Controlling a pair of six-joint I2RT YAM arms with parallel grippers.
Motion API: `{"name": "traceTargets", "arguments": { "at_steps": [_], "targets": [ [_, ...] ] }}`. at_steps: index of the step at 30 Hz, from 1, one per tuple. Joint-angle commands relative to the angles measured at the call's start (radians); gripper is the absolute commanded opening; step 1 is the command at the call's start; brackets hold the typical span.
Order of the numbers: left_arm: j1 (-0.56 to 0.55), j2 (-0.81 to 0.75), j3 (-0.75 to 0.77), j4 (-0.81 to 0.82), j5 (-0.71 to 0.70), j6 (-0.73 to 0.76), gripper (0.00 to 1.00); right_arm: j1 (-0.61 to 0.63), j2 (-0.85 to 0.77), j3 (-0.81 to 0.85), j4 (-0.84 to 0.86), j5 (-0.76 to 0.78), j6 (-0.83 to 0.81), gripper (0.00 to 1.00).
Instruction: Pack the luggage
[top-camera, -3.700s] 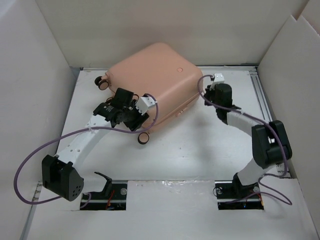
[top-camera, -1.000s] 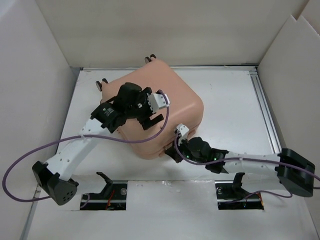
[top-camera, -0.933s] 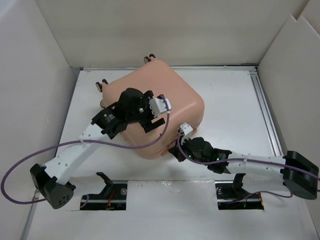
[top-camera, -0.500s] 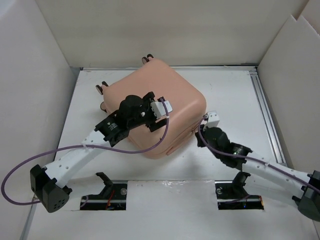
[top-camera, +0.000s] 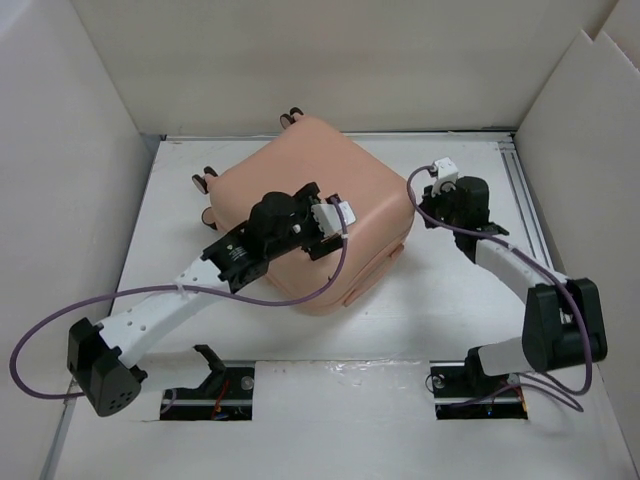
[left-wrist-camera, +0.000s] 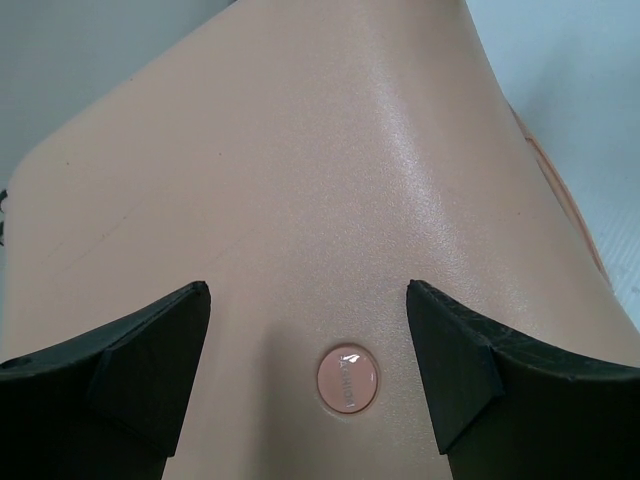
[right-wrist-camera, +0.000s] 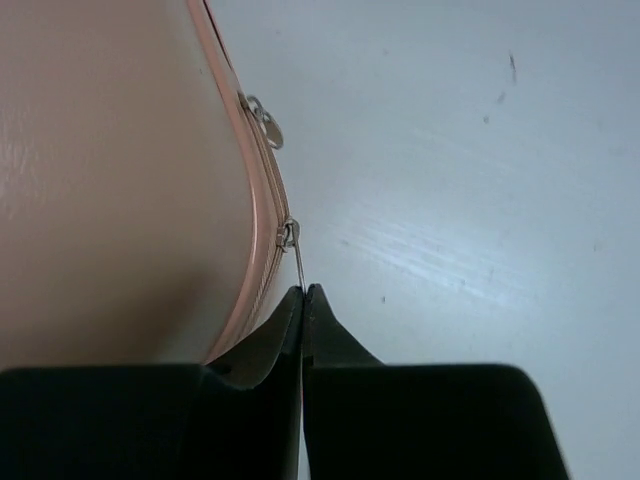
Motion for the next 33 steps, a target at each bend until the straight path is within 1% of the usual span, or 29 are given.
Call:
{"name": "traceTargets", "arguments": {
  "at_steps": [1, 2, 3, 4, 5, 6, 7, 9, 10, 12, 14, 15, 16, 17, 19, 20, 21, 24, 26, 29, 33],
  "targets": [
    [-0.071, 0.121, -0.017, -0.52, -0.1, 0.041, 0.77, -0.073, 0.08, 0.101, 0.316, -0.21, -0.136, 0.0],
    [-0.102, 0.132, 0.032, -0.52, -0.116, 0.041, 0.77, -0.073, 0.094, 0.101, 0.334, -0.257, -0.115, 0.0],
    [-0.16, 0.164, 0.09, -0.52, -0.116, 0.041, 0.77, -0.073, 0.103, 0.101, 0.35, -0.296, -0.115, 0.0],
    [-0.187, 0.189, 0.23, -0.539, -0.116, 0.023, 0.77, -0.064, 0.104, 0.101, 0.361, -0.342, -0.104, 0.0],
    [-0.215, 0.219, 0.306, -0.551, -0.105, 0.006, 0.76, -0.055, 0.104, 0.088, 0.37, -0.354, -0.104, 0.0],
    [-0.27, 0.286, 0.375, -0.575, -0.072, -0.014, 0.74, -0.055, 0.093, 0.067, 0.379, -0.355, -0.095, 0.0],
    [-0.302, 0.322, 0.491, -0.588, -0.056, -0.044, 0.74, -0.055, 0.093, 0.055, 0.388, -0.367, -0.084, 0.0],
    [-0.364, 0.383, 0.557, -0.597, -0.03, -0.077, 0.73, -0.078, 0.084, 0.035, 0.401, -0.376, -0.064, 0.0],
    [-0.411, 0.432, 0.569, -0.597, 0.002, -0.091, 0.73, -0.078, 0.084, 0.024, 0.401, -0.385, -0.064, 0.0],
    [-0.442, 0.469, 0.539, -0.559, 0.021, -0.141, 0.71, -0.107, 0.084, 0.024, 0.401, -0.41, -0.055, 0.0],
    [-0.467, 0.526, 0.5, -0.498, 0.004, -0.18, 0.7, -0.118, 0.073, 0.024, 0.401, -0.419, -0.046, 0.0],
    [-0.467, 0.546, 0.47, -0.475, -0.022, -0.222, 0.7, -0.118, 0.073, 0.015, 0.401, -0.419, -0.046, 0.0],
    [-0.467, 0.566, 0.46, -0.453, -0.068, -0.247, 0.7, -0.127, 0.046, 0.003, 0.401, -0.419, -0.046, 0.0],
    [-0.476, 0.609, 0.46, -0.409, -0.17, -0.264, 0.73, -0.127, 0.035, 0.002, 0.401, -0.419, -0.046, 0.0],
    [-0.476, 0.643, 0.436, -0.349, -0.299, -0.29, 0.77, -0.127, 0.013, -0.022, 0.401, -0.419, -0.037, 0.0],
    [-0.476, 0.667, 0.436, -0.292, -0.414, -0.29, 0.78, -0.127, -0.005, -0.037, 0.401, -0.419, -0.037, 0.0],
    [-0.476, 0.678, 0.427, -0.269, -0.462, -0.29, 0.81, -0.127, -0.005, -0.037, 0.401, -0.419, -0.037, 0.0],
    [-0.476, 0.707, 0.427, -0.24, -0.554, -0.299, 0.82, -0.136, -0.03, -0.057, 0.401, -0.428, -0.037, 0.0],
    [-0.476, 0.721, 0.427, -0.227, -0.579, -0.299, 0.83, -0.136, -0.03, -0.07, 0.401, -0.437, -0.037, 0.0],
    [-0.465, 0.781, 0.416, -0.227, -0.579, -0.273, 0.83, -0.145, -0.041, -0.07, 0.401, -0.437, -0.037, 0.0],
    [-0.423, 0.871, 0.402, -0.276, -0.539, -0.273, 0.82, -0.145, -0.051, -0.07, 0.401, -0.437, -0.037, 0.0]
  ]
}}
